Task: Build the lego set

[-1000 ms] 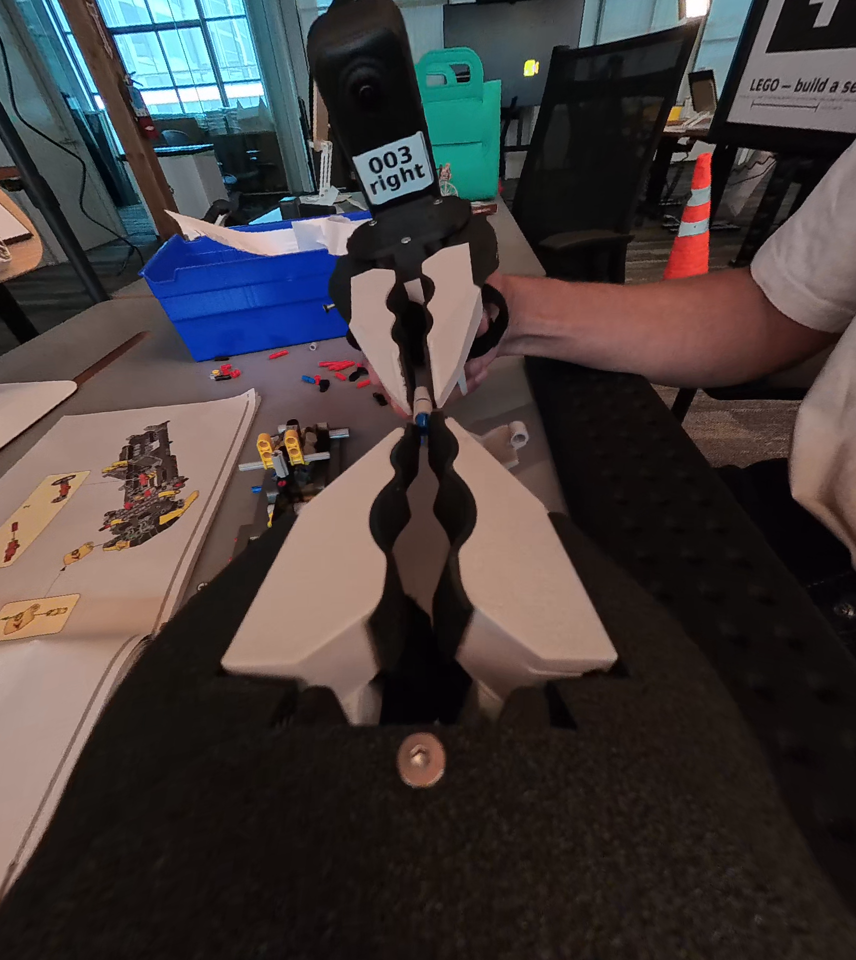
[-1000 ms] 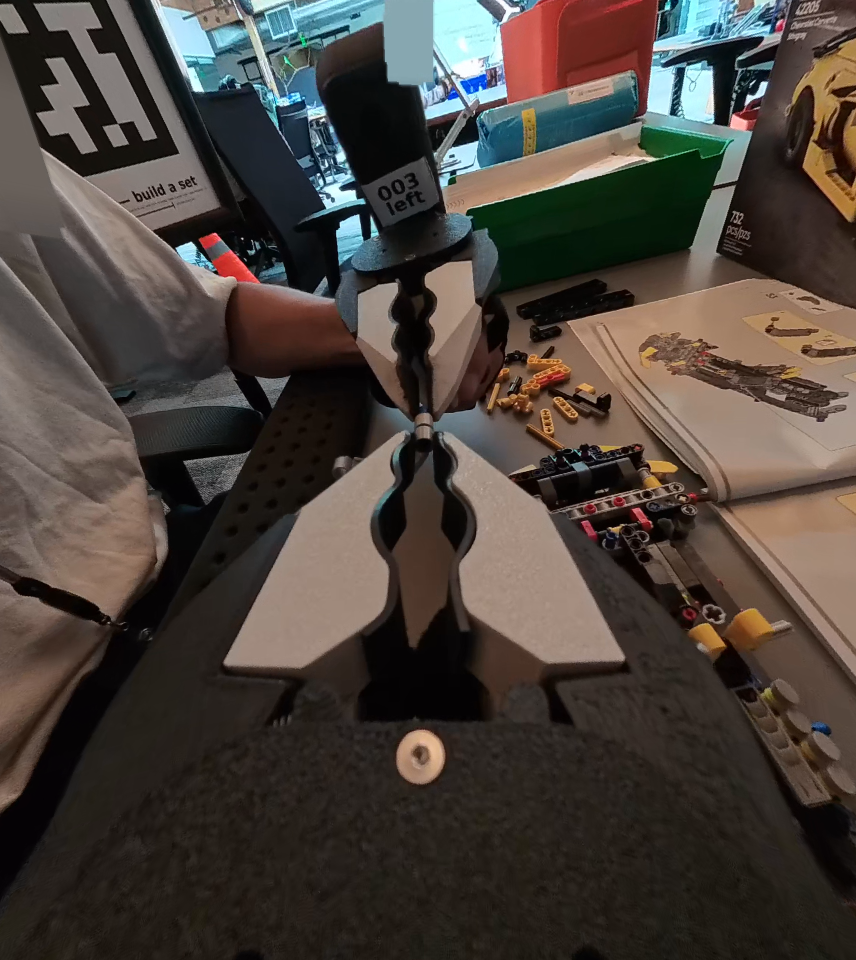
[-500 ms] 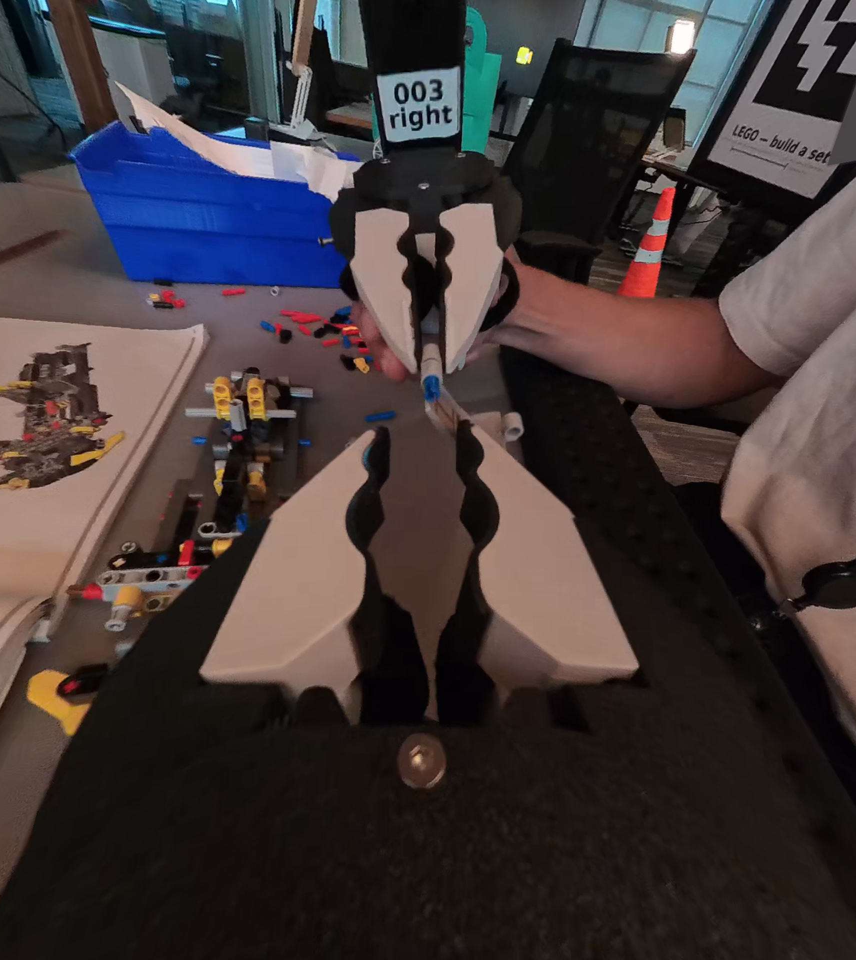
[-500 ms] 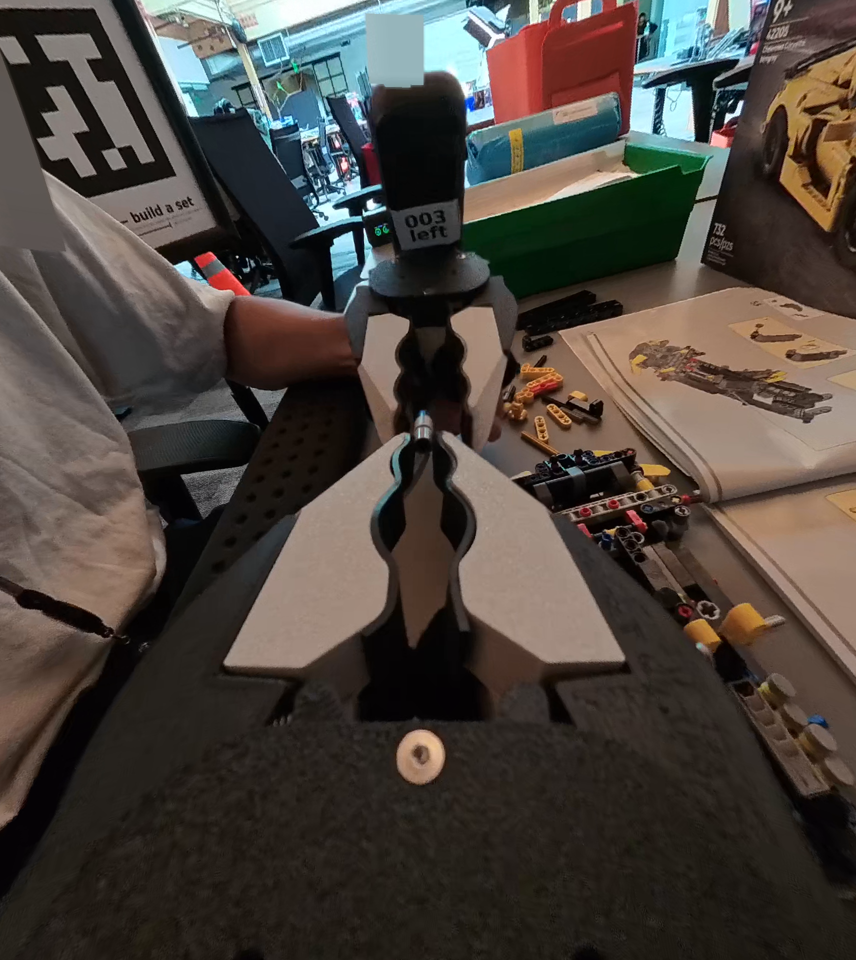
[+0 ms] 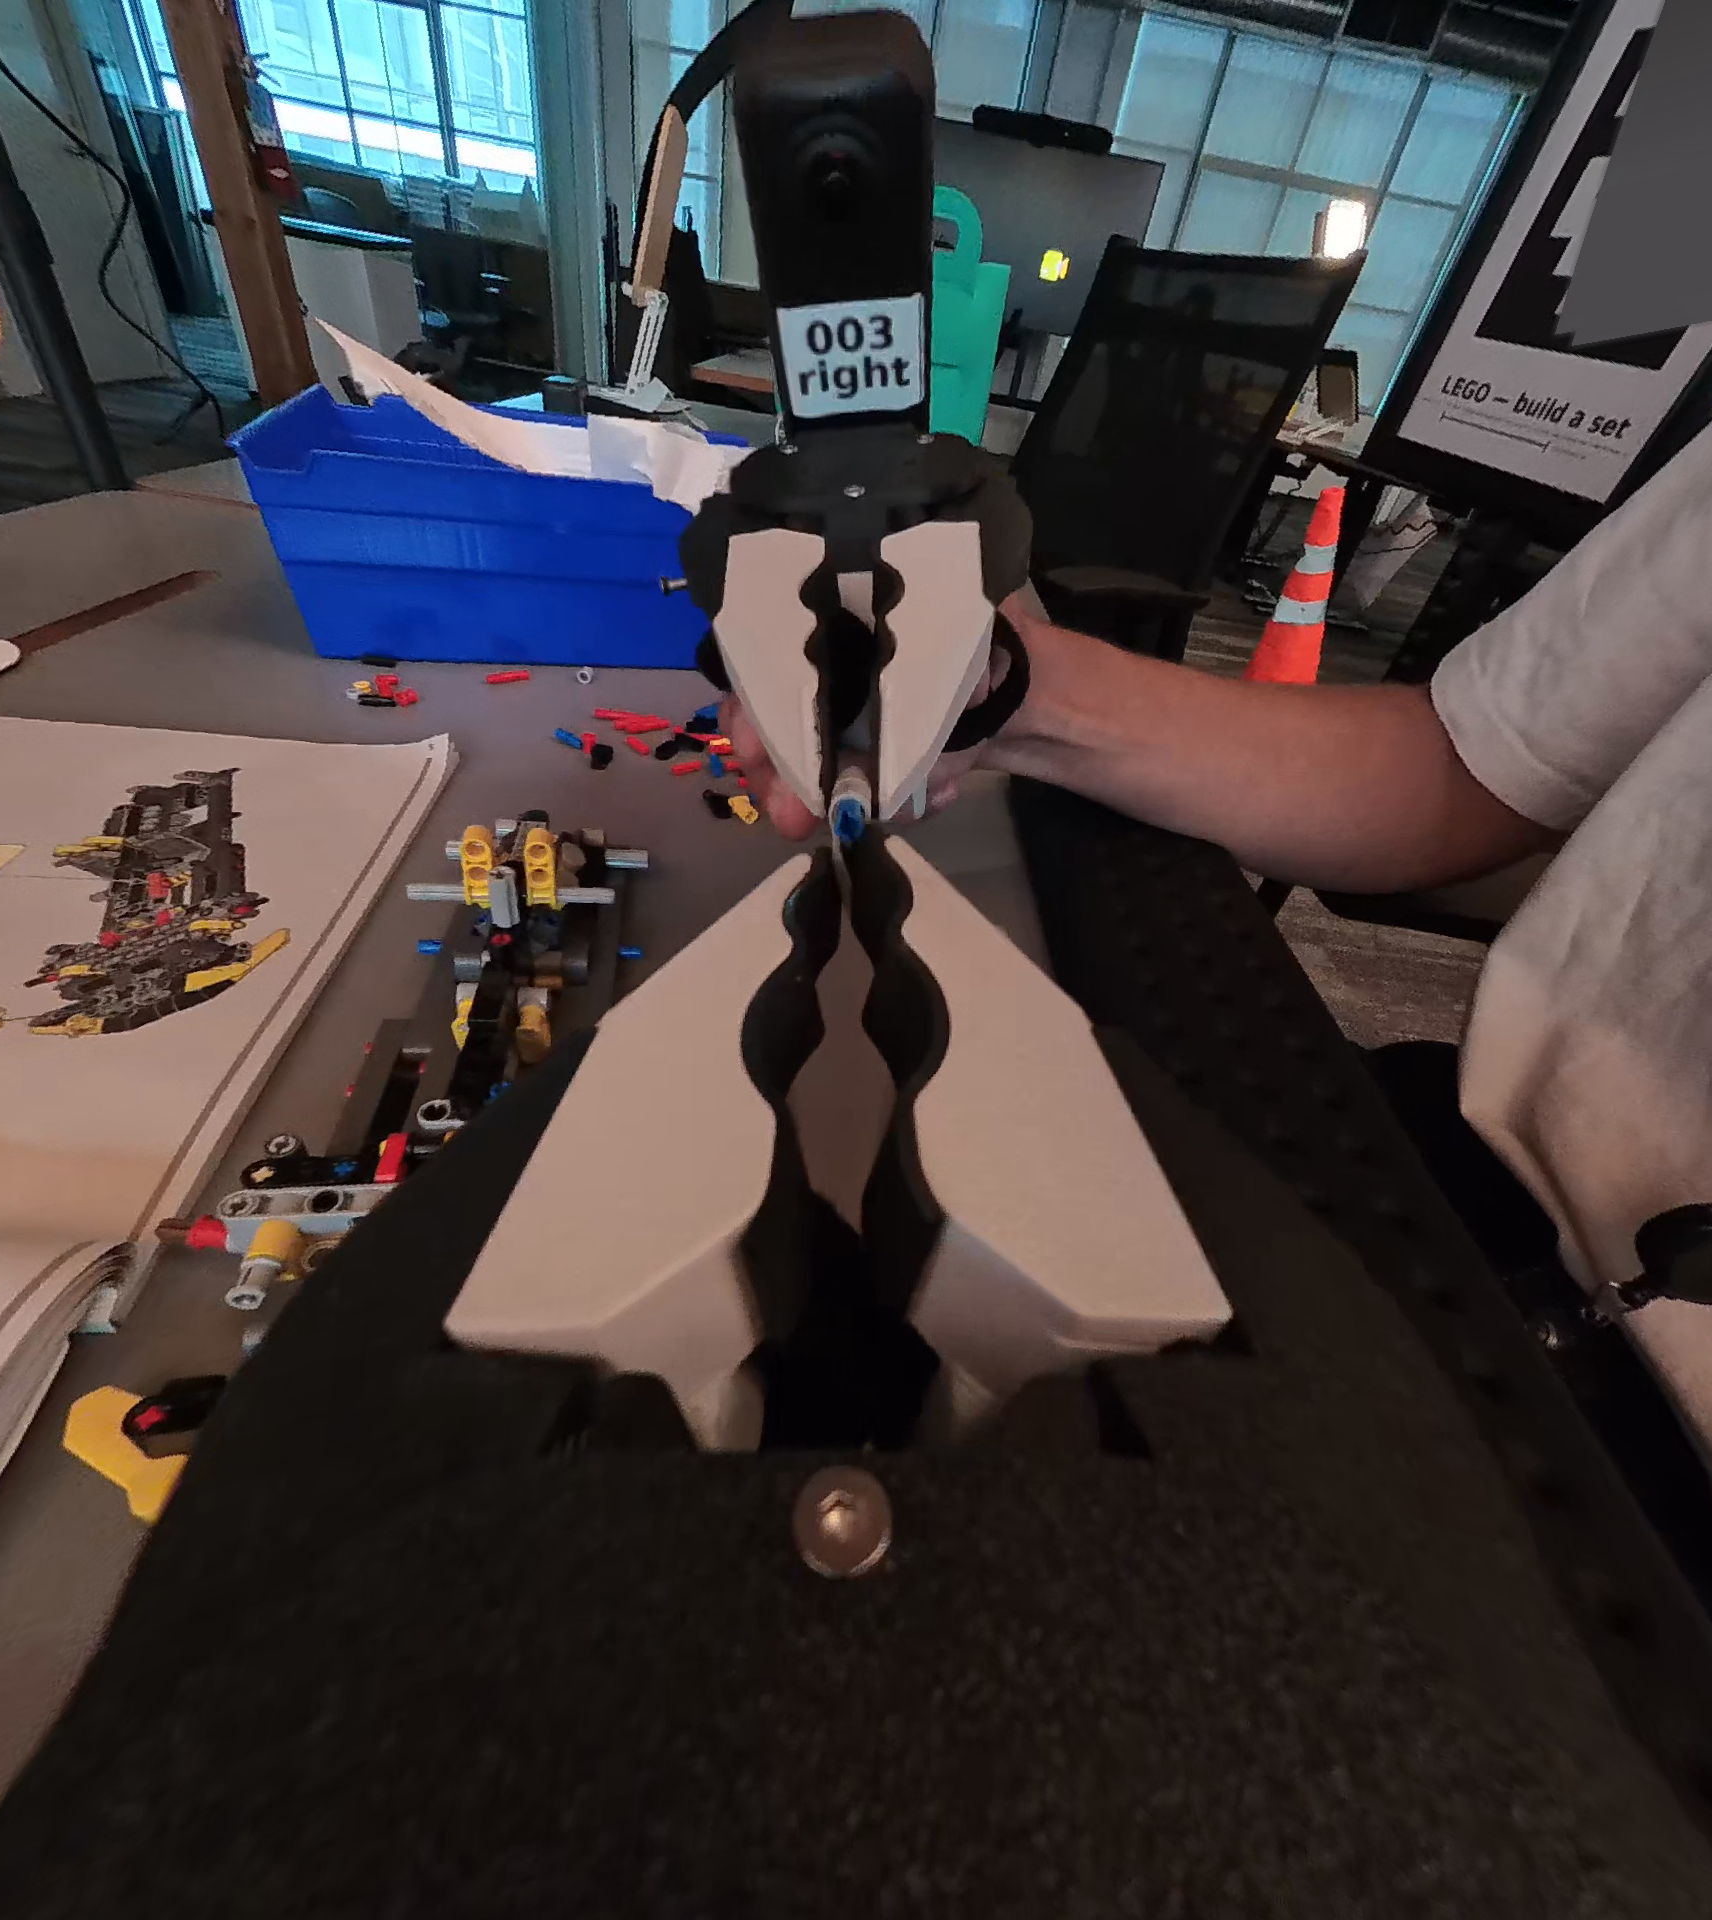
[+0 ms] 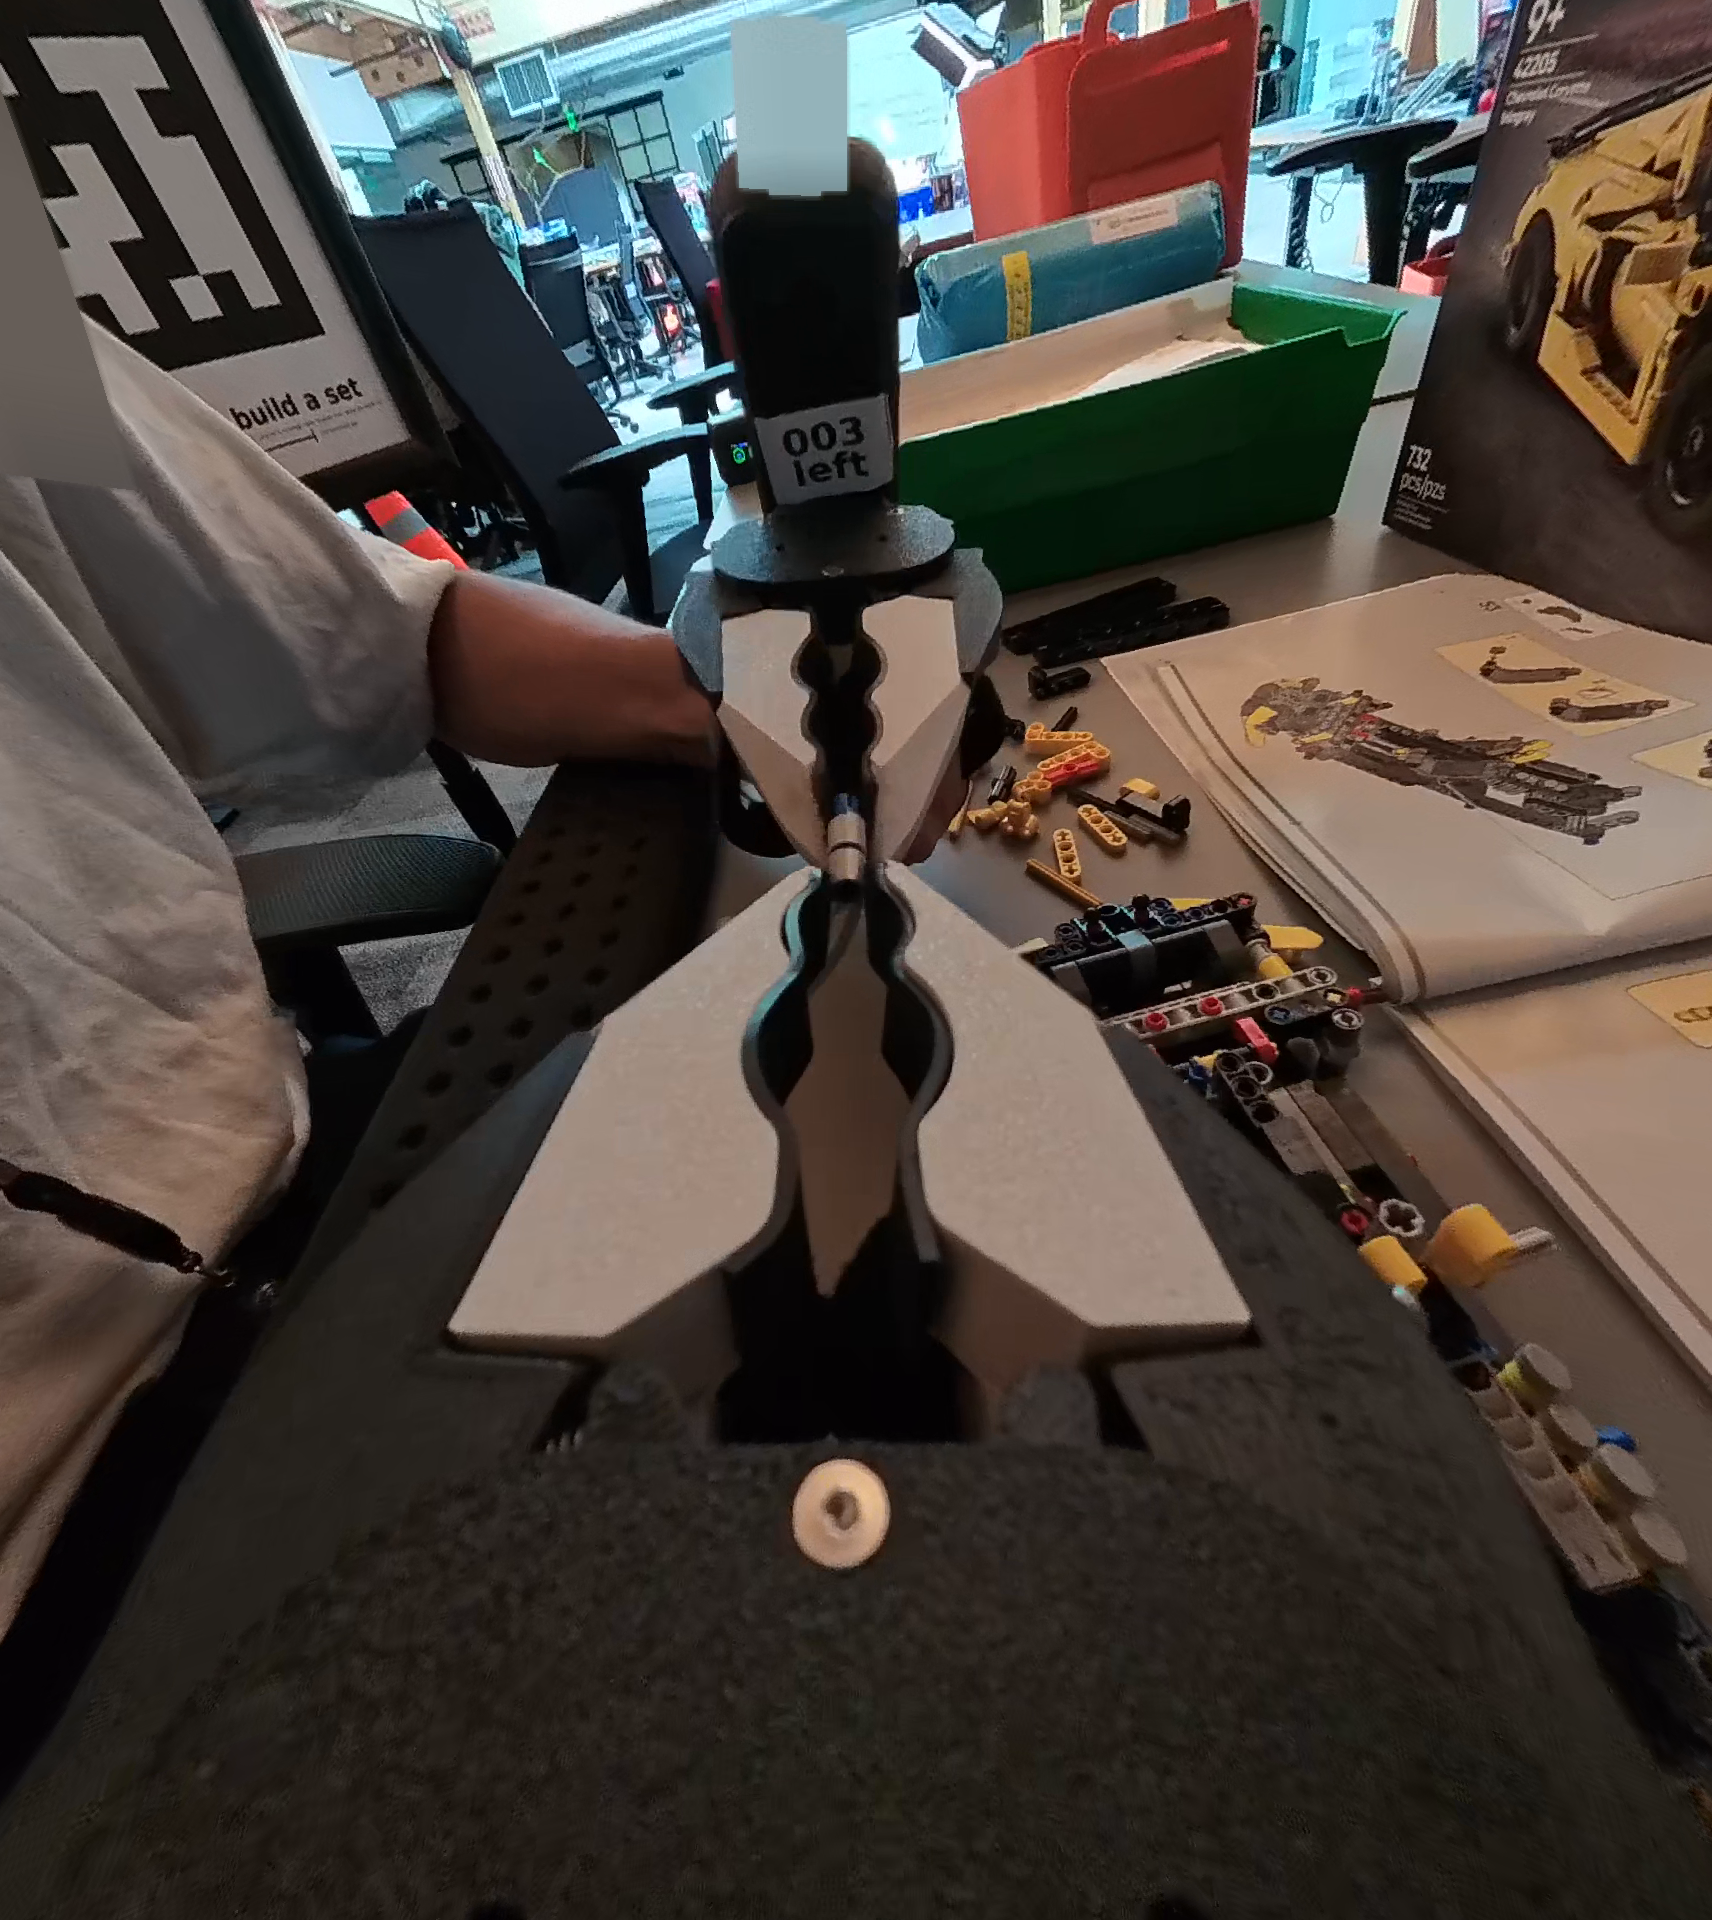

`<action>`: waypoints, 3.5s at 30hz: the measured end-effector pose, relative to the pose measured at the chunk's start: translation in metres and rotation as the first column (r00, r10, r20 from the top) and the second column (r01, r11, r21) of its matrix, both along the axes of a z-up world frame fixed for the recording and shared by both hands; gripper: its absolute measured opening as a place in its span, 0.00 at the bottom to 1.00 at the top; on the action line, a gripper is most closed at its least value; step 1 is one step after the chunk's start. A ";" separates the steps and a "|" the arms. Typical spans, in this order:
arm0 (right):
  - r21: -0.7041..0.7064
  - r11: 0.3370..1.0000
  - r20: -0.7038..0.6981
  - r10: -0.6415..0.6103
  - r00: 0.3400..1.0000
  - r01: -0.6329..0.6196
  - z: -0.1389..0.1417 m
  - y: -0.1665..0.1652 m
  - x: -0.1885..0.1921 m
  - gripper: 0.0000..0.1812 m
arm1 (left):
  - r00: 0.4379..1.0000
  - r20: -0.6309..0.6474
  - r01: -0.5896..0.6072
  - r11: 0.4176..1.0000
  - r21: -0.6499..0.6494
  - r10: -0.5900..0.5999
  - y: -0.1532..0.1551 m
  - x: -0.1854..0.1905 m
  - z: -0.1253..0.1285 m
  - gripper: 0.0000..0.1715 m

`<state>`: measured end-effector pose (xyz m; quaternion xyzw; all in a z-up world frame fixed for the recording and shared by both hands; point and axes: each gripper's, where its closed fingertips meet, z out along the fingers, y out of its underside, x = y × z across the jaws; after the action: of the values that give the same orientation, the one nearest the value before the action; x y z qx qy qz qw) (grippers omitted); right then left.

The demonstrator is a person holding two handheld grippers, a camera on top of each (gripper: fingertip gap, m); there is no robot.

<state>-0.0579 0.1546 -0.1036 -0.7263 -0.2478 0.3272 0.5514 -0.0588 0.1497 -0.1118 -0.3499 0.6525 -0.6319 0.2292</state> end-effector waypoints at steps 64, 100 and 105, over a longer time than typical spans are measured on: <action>-0.286 0.952 -0.203 0.046 0.978 -0.104 -0.012 0.012 -0.016 0.12 | 0.994 0.072 -0.090 0.996 0.027 0.088 0.017 0.003 0.008 0.00; -0.129 0.982 0.053 -0.134 0.990 0.140 -0.030 0.009 0.005 0.01 | 0.678 -0.529 -0.158 0.804 0.573 0.510 0.012 -0.081 -0.111 0.05; -0.135 0.982 0.043 -0.128 0.991 0.133 -0.031 0.008 0.005 0.01 | 0.758 -0.487 -0.117 0.825 0.554 0.434 0.017 -0.079 -0.112 0.02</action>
<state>-0.0528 0.1629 -0.1342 -0.7826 -0.1858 0.2943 0.5162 -0.1380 0.1670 -0.2236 -0.5547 0.7675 -0.2604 0.1881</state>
